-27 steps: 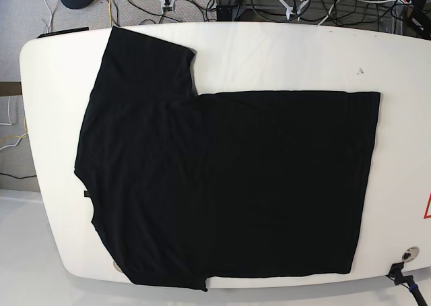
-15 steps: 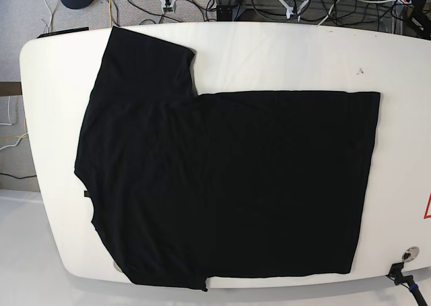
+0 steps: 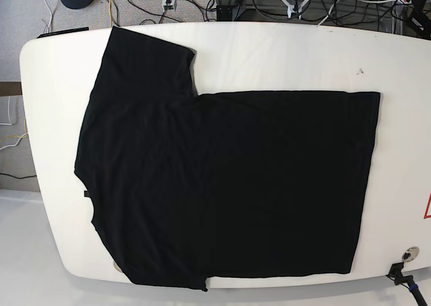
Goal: Fold the T-shirt properly
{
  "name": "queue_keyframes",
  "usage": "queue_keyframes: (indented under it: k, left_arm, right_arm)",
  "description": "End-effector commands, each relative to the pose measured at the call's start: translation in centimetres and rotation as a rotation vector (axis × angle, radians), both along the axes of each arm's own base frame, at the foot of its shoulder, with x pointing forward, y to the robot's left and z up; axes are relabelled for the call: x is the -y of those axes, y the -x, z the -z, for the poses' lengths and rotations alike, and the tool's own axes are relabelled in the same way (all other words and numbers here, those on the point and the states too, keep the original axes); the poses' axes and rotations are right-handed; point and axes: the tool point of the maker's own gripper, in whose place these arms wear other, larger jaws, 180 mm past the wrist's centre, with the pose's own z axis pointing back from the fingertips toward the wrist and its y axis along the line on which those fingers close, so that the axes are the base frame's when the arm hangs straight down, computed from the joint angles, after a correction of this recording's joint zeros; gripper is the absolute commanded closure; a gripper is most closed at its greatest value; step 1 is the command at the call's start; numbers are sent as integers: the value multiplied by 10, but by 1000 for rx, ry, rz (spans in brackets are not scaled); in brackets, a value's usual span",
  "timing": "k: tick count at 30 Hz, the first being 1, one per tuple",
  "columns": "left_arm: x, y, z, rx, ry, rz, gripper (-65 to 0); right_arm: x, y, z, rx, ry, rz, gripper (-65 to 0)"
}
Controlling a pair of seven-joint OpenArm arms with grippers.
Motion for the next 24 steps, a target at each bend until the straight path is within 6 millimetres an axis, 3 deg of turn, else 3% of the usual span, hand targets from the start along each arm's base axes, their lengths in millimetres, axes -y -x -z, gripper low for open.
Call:
queue_keyframes:
  k: [1, 3, 5, 13, 24]
  left_arm:
    - [-4, 3, 0, -7, -8, 1, -19]
    - [-5, 3, 0, -5, -12, -1, -20]
    - [-2, -4, 0, 21, -3, 6, 0]
    - [-3, -2, 0, 47, -6, 5, 0]
    - [-9, 26, -2, 17, -18, 14, 0]
  right_arm:
    - [1, 3, 0, -8, -2, 2, 0]
    - [2, 5, 0, -9, -1, 3, 0]
    - [1, -9, 0, 23, -9, 12, 0]
    - [6, -2, 0, 9, 3, 7, 0]
    - [-5, 19, -3, -17, -74, 12, 0]
